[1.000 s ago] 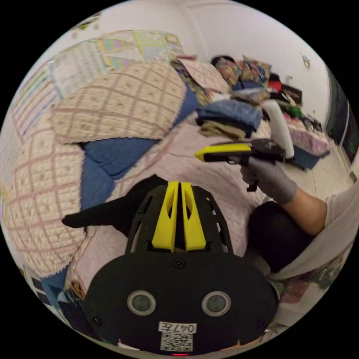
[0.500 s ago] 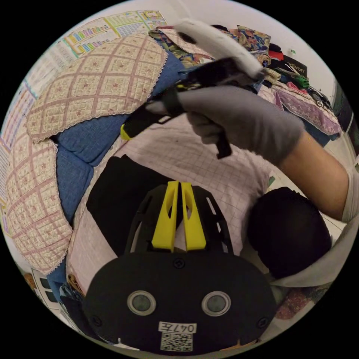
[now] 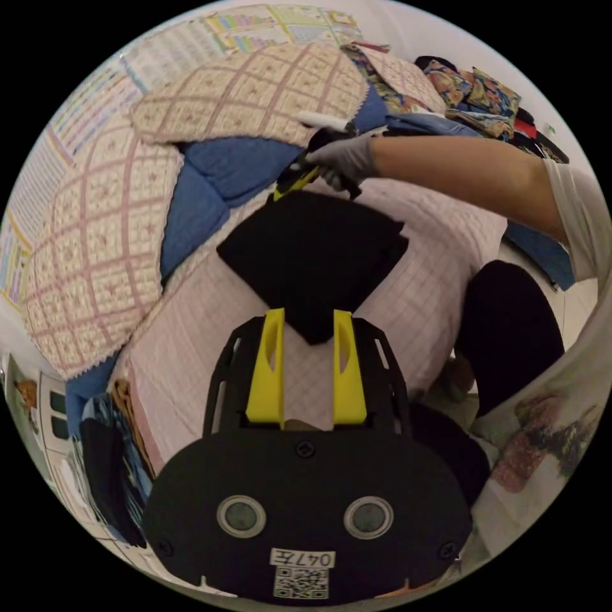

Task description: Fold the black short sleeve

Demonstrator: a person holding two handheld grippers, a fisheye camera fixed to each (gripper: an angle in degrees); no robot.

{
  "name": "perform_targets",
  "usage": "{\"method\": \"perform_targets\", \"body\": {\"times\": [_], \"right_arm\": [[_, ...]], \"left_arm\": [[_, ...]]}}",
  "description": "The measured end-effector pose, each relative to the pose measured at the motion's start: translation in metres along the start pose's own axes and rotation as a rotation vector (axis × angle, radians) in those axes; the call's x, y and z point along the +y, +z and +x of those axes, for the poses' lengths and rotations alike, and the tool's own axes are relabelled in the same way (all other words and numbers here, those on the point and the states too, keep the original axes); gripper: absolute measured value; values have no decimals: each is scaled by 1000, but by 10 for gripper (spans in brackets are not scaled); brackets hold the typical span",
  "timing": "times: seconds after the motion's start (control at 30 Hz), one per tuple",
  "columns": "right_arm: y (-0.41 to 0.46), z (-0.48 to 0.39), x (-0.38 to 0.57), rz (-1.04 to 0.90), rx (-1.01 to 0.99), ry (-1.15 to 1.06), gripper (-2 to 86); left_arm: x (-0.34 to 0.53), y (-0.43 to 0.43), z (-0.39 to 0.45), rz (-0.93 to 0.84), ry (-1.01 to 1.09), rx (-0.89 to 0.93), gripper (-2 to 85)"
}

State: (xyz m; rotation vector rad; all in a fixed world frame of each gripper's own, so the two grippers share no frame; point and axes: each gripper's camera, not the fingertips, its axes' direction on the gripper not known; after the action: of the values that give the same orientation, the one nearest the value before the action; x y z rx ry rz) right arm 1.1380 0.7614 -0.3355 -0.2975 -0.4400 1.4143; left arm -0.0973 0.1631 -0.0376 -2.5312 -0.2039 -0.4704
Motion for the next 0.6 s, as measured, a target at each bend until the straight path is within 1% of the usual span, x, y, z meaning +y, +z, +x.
{"method": "perform_targets", "body": {"times": [0.03,0.07,0.13,0.17,0.2,0.27,0.33,0.43,0.5,0.6], "right_arm": [[-5,-1,1,22,8,-5,-1],[-14,-6,5,70,40,-23,-3],[-31,-13,15,164,76,-43,-5],[-41,-14,21,208,101,-37,-5],[-44,-14,23,212,123,-30,-5],[-43,-11,26,109,202,-33,4],[-55,-7,29,119,183,-1,27],[-97,-4,46,217,70,35,68],[-114,2,58,193,10,70,80],[-128,11,78,120,-9,112,99]], "left_arm": [[5,8,-9,-14,-6,10,104],[12,24,-22,-40,-3,29,86],[20,45,-36,-61,12,51,33],[26,53,-46,-40,-3,98,8],[34,59,-58,-22,-32,136,0],[47,67,-73,-12,-57,160,-4],[62,74,-91,22,-99,212,-7],[85,83,-123,73,-159,291,-8],[100,88,-146,117,-202,346,-9],[115,98,-164,132,-214,363,-9]]}}
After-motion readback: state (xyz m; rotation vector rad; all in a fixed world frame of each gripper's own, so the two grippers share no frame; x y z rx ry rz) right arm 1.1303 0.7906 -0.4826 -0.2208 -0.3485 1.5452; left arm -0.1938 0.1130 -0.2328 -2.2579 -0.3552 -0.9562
